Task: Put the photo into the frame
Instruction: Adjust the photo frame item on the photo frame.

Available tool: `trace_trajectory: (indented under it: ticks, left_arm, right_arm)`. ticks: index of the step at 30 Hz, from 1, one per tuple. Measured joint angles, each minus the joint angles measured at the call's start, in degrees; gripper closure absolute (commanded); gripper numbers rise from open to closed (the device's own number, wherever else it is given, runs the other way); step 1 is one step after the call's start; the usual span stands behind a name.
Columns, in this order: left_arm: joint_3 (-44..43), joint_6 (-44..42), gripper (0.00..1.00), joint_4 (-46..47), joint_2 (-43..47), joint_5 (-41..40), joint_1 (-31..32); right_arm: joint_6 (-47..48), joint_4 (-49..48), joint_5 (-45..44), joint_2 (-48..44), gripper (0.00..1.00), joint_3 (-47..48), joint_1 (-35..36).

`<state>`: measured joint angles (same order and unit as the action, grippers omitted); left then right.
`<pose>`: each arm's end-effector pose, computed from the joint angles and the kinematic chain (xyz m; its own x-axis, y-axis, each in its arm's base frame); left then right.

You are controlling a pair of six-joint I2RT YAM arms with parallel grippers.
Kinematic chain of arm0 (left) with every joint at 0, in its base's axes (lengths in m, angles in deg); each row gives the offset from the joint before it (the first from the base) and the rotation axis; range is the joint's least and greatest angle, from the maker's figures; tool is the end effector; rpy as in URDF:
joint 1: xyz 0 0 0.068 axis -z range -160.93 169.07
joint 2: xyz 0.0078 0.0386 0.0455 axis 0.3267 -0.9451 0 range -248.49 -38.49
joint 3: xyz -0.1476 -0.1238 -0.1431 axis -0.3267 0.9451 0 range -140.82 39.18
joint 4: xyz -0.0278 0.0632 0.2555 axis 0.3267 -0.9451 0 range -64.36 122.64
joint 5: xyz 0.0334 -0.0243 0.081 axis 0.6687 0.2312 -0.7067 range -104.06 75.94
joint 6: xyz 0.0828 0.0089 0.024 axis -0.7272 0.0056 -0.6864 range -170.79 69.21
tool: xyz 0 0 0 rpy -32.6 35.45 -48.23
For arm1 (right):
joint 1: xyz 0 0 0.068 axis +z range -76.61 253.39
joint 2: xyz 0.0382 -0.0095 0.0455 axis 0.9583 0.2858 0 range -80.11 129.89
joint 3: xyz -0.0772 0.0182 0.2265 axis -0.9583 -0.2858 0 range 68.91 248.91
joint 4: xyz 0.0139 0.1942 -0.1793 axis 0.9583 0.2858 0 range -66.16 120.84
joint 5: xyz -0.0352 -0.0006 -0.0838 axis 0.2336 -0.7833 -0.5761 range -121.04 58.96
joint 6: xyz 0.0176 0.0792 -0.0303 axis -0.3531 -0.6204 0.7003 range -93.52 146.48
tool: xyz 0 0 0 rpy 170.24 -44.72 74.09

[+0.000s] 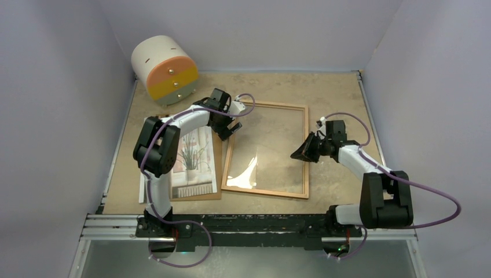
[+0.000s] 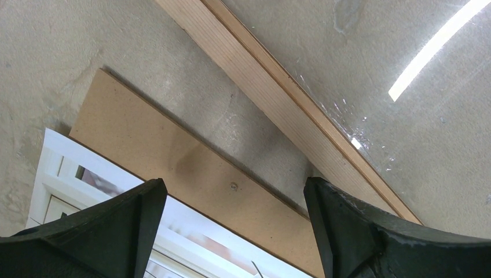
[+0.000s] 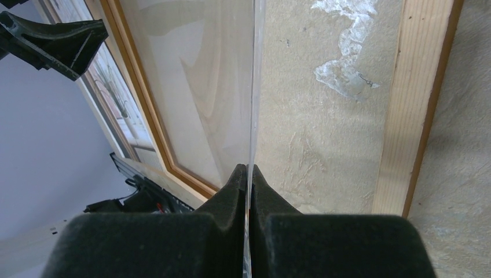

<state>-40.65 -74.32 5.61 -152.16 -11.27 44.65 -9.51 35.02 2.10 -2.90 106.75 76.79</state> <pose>0.3821 -0.1870 0.1041 -0.5415 0.7015 -0.4633 0.7295 0.6660 0.1557 0.2840 0.0588 0.1199 -0.8566 0.4420 -0.2661 0.1322 0.6865 0.7150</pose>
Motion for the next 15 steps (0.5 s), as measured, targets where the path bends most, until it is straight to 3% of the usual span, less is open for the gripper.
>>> trace_trajectory:
  ticks: [15]
  left_arm:
    - [0.0,0.5,0.08,-0.5,0.0,2.2,-0.1]
  right_arm:
    - [-3.1,0.8,1.3,-1.9,1.0,-1.5,-0.1]
